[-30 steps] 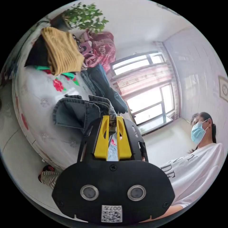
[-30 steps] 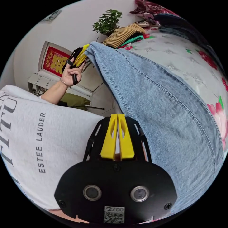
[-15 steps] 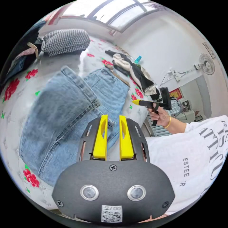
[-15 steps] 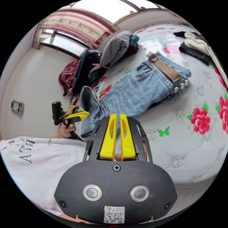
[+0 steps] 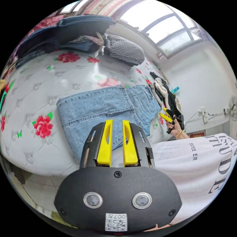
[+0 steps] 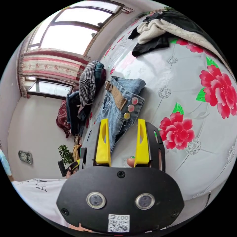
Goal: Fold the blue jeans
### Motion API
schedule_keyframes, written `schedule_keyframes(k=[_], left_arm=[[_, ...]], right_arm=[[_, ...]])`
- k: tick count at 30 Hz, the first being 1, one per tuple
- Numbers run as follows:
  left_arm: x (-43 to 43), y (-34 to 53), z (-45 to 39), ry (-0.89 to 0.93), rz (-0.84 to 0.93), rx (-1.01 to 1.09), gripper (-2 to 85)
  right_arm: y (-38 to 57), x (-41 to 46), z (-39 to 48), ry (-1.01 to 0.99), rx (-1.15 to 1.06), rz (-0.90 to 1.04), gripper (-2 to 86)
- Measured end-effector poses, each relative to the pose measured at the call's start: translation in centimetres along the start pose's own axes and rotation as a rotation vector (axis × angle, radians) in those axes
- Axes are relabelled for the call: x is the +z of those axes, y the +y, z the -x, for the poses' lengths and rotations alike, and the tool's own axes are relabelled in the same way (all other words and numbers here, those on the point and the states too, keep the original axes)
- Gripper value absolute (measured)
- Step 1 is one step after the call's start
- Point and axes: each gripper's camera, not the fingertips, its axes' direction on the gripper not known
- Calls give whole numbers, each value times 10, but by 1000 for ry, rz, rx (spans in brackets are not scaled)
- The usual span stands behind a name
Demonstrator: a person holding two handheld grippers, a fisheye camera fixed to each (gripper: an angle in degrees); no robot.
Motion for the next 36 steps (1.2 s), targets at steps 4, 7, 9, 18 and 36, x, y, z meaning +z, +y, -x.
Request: schedule_keyframes(k=[4,7,9,18,36], left_arm=[[-24,37,46,27,-132,-270,62],[-40,55,75,33,-174,-384,60],[-50,62,90,18,-202,-425,59],[-75,75,159,136,-288,-518,74],[-72,81,275,462,-157,-453,155]], right_arm=[[-25,21,-1,-40,87,-1,96],[-41,25,46,43,-20,-6,68],[-39,31,128,101,-327,6,55],[132,145,361,-9,-1383,355,55],[25,195,182,-25,-387,521,106]])
